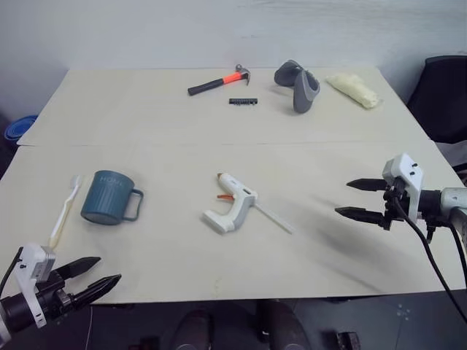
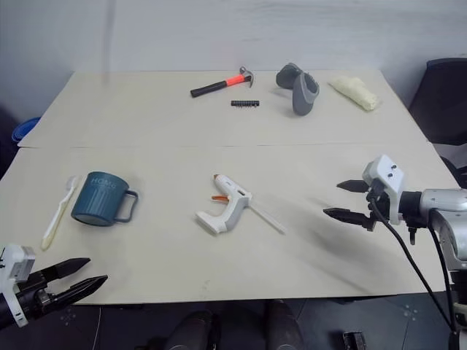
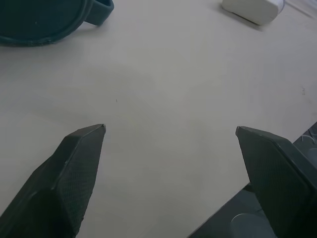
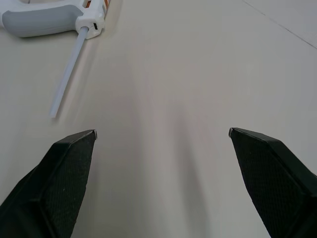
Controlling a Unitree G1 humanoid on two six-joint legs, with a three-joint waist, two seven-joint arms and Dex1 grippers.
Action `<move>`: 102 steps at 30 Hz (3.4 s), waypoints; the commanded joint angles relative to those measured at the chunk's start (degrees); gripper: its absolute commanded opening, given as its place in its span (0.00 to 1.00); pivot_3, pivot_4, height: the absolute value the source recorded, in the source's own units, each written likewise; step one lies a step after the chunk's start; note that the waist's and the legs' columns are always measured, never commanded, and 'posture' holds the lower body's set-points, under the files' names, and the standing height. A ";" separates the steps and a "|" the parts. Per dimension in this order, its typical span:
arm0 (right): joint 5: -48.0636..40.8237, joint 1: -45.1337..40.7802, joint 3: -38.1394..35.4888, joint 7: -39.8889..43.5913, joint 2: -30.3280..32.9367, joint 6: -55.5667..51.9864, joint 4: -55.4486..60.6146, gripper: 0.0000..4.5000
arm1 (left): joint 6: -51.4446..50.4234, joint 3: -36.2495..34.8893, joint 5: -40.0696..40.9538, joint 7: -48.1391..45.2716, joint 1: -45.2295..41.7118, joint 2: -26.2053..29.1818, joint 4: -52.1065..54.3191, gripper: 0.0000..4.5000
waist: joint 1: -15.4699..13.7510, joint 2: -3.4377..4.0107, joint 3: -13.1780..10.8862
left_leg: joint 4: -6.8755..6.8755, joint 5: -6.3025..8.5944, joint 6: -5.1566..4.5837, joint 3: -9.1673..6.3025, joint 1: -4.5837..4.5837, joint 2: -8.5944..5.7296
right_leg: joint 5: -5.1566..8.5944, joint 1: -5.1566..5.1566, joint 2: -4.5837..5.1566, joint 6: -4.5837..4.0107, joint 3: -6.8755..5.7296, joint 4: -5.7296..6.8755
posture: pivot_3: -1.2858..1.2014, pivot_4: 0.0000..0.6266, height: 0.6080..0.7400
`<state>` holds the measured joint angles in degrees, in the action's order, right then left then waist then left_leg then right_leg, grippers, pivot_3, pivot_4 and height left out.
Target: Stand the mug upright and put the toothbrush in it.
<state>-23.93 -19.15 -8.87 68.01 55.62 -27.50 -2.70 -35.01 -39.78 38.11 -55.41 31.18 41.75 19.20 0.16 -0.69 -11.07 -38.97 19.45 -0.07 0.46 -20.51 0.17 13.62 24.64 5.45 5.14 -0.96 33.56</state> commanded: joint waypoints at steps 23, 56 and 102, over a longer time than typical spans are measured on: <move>-3.26 1.32 -1.58 0.04 -0.13 -4.65 3.90 0.99 | -2.05 0.82 2.20 1.16 -3.17 1.67 5.30 1.00 | 0.00 0.00 0.00 | 0.01 0.04 0.03 0.00 0.00 0.03 | 0.01 0.00 -0.01 -0.02 0.00 -0.01 | 0.52 0.24 1.00; 22.23 -29.53 35.75 3.84 -20.18 26.51 0.84 0.99 | -9.62 8.56 10.41 -7.81 -24.75 22.13 15.47 1.00 | 1.34 0.12 -0.31 | 0.03 -0.02 0.83 0.21 -0.93 0.38 | -0.29 1.25 -0.98 0.46 0.14 0.53 | 0.52 0.24 1.00; 32.44 -50.28 42.83 23.93 -43.34 46.34 -48.78 0.46 | -8.53 7.54 10.08 0.50 -21.82 15.93 19.60 1.00 | 2.94 0.16 -0.33 | 0.03 0.12 1.14 0.12 -0.08 0.71 | -0.01 1.04 -1.01 -0.15 0.02 1.44 | 0.52 0.24 1.00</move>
<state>9.23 -70.55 35.39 88.33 11.10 19.76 -53.84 -44.63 -32.49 47.91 -54.56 10.24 57.01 38.87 3.11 -0.53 -11.40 -38.94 19.57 1.07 0.58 -20.59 0.88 13.61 25.67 4.44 4.98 -0.94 34.99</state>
